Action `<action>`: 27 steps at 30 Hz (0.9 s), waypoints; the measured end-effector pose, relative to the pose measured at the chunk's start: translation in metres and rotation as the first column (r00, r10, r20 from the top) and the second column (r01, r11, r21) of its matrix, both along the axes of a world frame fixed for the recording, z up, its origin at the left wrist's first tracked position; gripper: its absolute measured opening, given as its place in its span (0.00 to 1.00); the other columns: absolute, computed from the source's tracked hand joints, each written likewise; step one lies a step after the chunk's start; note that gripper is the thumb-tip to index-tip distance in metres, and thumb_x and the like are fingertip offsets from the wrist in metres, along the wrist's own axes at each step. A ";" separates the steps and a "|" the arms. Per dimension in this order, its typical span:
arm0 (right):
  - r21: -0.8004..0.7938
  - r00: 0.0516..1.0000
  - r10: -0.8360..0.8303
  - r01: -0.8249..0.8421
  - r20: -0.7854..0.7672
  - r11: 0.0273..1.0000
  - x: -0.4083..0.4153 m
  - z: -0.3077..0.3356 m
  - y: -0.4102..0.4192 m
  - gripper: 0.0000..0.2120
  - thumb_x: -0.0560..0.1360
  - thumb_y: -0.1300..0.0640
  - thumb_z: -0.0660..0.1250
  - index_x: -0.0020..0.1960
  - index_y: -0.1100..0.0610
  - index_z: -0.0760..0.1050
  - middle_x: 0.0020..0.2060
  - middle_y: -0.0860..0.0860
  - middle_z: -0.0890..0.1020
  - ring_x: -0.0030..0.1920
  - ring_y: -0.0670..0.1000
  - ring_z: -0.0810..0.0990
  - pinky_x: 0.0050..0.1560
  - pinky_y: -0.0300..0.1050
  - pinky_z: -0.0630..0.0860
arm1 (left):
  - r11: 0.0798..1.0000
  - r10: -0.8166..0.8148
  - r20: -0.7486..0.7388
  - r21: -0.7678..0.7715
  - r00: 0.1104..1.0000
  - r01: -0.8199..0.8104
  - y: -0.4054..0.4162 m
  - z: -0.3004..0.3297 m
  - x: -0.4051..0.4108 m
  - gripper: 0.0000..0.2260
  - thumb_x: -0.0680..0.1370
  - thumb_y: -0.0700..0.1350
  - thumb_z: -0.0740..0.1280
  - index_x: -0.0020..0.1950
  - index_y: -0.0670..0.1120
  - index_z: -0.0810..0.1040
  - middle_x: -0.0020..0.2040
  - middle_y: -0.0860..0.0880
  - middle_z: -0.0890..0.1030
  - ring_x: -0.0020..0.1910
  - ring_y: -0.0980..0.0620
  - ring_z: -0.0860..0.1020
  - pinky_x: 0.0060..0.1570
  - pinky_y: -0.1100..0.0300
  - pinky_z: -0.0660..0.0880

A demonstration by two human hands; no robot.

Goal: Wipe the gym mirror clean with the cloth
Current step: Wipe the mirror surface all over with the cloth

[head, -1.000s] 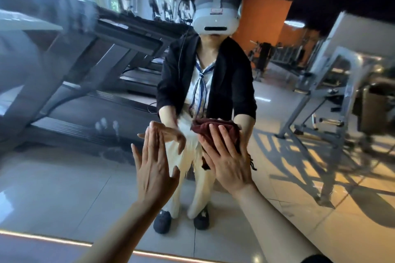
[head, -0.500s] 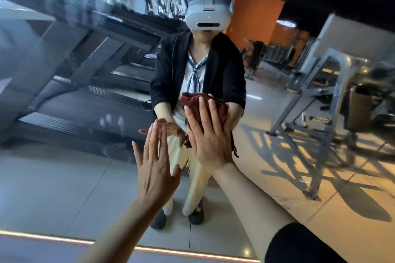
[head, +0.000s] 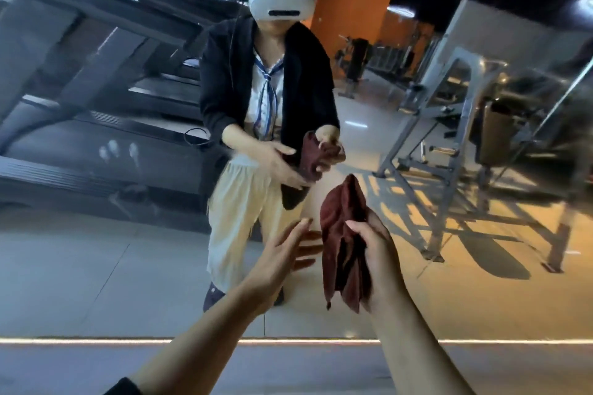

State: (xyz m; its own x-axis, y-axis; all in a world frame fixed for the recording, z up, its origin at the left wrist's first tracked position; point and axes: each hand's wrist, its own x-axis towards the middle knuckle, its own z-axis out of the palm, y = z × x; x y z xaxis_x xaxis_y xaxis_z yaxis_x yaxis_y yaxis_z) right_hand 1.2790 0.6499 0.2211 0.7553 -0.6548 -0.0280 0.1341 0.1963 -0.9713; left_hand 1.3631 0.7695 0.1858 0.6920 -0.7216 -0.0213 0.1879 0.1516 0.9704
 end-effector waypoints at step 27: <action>-0.745 0.998 -0.023 -0.026 -0.056 0.666 -0.029 -0.026 -0.023 0.14 0.73 0.58 0.74 0.57 0.50 0.82 0.44 0.43 0.83 0.43 0.41 0.80 0.45 0.35 0.76 | 0.948 0.257 -0.352 -0.092 0.900 -0.306 -0.036 0.010 -0.030 0.11 0.81 0.44 0.65 0.61 0.40 0.76 0.49 0.39 0.84 0.45 0.44 0.84 0.39 0.55 0.81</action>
